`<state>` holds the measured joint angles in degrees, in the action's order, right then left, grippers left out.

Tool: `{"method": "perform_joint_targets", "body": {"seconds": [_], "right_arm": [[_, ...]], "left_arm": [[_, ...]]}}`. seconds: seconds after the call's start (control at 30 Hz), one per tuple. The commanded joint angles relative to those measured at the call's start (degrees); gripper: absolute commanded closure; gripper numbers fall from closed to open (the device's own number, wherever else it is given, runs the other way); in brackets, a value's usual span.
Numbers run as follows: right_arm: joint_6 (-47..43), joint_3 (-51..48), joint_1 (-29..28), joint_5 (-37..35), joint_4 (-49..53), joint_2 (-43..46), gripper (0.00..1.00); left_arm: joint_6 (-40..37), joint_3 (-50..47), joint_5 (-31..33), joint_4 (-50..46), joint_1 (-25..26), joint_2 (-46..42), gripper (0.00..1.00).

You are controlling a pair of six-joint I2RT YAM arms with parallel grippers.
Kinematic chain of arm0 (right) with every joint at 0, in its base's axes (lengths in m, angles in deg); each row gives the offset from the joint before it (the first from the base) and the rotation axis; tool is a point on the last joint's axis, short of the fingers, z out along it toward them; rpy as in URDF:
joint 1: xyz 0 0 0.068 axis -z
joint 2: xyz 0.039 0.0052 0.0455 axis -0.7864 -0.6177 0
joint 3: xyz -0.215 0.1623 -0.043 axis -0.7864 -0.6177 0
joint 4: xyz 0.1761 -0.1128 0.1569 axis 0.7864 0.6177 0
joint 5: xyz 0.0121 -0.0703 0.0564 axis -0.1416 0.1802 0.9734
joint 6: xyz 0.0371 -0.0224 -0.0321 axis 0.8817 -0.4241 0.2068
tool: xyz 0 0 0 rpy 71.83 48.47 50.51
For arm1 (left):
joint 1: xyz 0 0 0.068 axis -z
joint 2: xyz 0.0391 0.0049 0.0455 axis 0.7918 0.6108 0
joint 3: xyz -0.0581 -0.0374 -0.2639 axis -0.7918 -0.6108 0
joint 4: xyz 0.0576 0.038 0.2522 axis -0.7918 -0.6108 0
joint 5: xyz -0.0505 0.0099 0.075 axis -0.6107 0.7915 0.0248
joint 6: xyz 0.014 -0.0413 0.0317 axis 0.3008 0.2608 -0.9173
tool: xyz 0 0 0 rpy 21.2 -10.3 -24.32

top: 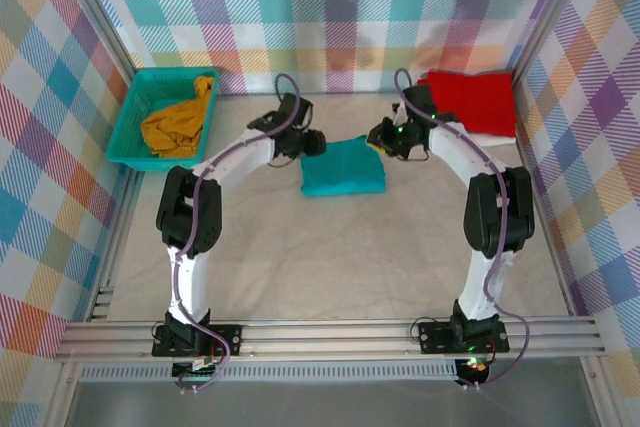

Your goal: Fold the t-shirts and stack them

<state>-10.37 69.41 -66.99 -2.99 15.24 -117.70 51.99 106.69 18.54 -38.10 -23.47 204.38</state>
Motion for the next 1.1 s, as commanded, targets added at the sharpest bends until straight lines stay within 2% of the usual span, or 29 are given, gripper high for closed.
{"method": "perform_joint_targets", "body": {"seconds": [0.0,0.2,0.3,0.53,0.67,0.73,0.77,0.8,0.83,0.97,1.07], "right_arm": [[-0.6,-4.0,-0.5,4.2,-6.7,-1.6,0.77],[-2.4,-8.3,-0.2,0.1,-10.0,-8.0,0.8],[-2.7,-11.9,-0.2,0.1,-10.6,-8.9,0.82],[-1.4,-23.6,-2.1,1.5,-11.8,0.2,0.82],[-0.8,-24.9,-2.7,1.9,-8.6,8.3,0.77],[-0.5,-23.4,-2.4,-2.0,-5.5,11.8,0.7],[-0.2,-22.9,-2.1,-4.2,-4.4,12.8,0.61],[0.3,-22.0,-1.5,-7.4,-3.2,13.1,0.48],[0.5,-20.6,-0.6,-9.3,-1.8,12.2,0.43],[-1.7,-14.1,1.2,-7.0,0.3,6.0,0.44],[-3.2,-9.9,1.1,-7.0,1.7,1.9,0.42]], "left_arm": [[1.5,-4.8,-0.6,7.5,0.1,0.0,0.54],[3.2,-8.7,4.6,8.2,-0.4,4.6,0.58],[4.6,-13.5,4.1,11.3,-0.3,3.8,0.58],[8.3,-27.3,5.4,13.7,1.3,-6.1,0.59],[7.4,-27.8,7.0,10.9,1.4,-11.9,0.59],[6.3,-24.2,7.4,7.6,1.4,-12.6,0.57],[5.6,-22.3,7.7,6.2,1.4,-12.2,0.57],[4.9,-20.6,7.6,6.2,1.4,-11.5,0.56],[4.4,-18.9,7.8,6.5,1.4,-10.4,0.56],[4.0,-13.6,8.7,4.8,1.4,-4.9,0.55],[5.6,-14.1,8.7,5.4,1.4,-2.8,0.55]]}}
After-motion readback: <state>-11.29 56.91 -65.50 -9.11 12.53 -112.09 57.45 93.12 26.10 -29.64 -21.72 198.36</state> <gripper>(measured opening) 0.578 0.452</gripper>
